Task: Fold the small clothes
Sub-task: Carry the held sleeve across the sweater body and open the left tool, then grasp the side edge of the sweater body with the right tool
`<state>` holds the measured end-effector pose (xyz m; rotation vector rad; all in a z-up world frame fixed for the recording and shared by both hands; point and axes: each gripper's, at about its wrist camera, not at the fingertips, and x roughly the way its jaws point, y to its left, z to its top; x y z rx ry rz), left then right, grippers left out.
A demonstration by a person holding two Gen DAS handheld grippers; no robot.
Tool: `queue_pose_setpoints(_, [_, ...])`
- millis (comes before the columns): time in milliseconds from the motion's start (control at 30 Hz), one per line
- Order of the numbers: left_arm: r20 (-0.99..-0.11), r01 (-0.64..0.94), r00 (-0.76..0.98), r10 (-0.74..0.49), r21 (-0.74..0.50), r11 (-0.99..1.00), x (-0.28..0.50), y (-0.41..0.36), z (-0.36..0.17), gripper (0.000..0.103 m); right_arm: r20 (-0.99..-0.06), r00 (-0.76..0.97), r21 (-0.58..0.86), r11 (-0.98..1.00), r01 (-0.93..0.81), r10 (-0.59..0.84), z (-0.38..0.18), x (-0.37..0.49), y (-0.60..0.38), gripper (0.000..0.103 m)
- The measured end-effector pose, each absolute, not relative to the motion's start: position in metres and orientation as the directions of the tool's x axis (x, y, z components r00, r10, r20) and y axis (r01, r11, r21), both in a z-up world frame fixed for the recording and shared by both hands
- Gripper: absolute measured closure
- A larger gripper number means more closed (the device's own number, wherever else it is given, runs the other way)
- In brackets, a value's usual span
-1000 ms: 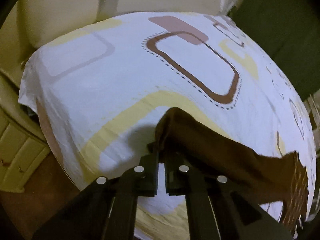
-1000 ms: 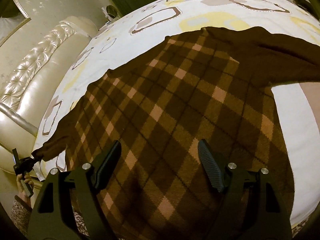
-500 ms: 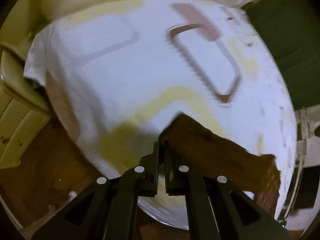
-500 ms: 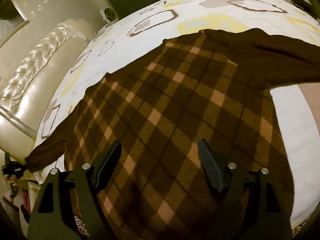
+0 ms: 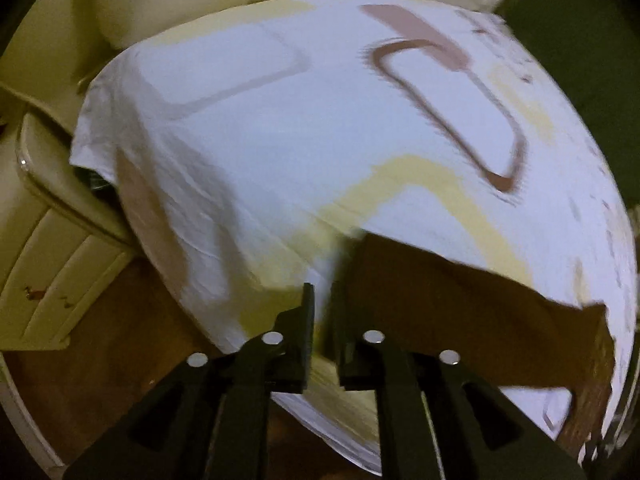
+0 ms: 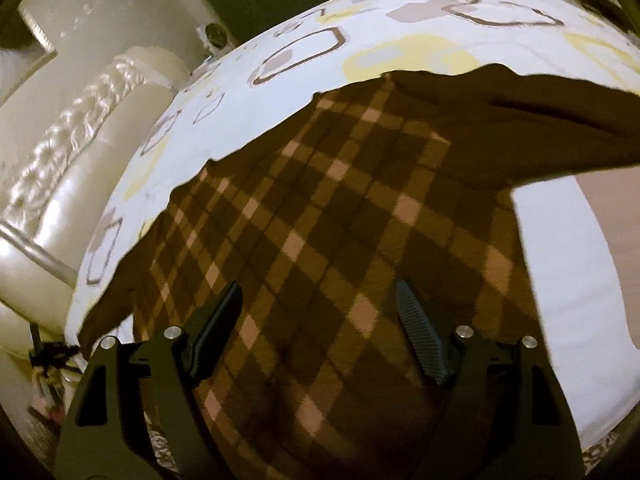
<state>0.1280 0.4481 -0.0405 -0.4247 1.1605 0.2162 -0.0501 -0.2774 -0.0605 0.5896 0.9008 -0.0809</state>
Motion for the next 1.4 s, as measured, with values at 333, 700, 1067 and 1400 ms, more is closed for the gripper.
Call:
queue_pose_setpoints(333, [-0.840, -0.186, 0.484, -0.246, -0.374, 0.909, 0.094, 0.318, -0.020, 0.057, -0.723, 0.681, 0.519, 0.743, 0.422, 0.119, -0.051, -0.092, -0.375, 0.024])
queue_pose_setpoints(700, [-0.830, -0.064, 0.521, -0.200, -0.271, 0.960, 0.089, 0.199, -0.016, 0.042, -0.625, 0.763, 0.696, 0.325, 0.640, -0.163, -0.062, -0.198, -0.605, 0.024])
queue_pose_setpoints(1067, [-0.847, -0.021, 0.497, -0.189, -0.230, 0.973, 0.083, 0.129, -0.021, 0.034, -0.575, 0.761, 0.784, 0.064, 0.618, -0.301, -0.106, -0.252, -0.735, 0.024])
queue_pose_setpoints(1400, [-0.862, -0.009, 0.470, -0.188, -0.217, 0.976, 0.081, 0.103, -0.027, 0.031, -0.612, 0.767, 0.758, 0.131, 0.639, -0.195, -0.119, -0.210, -0.749, 0.080])
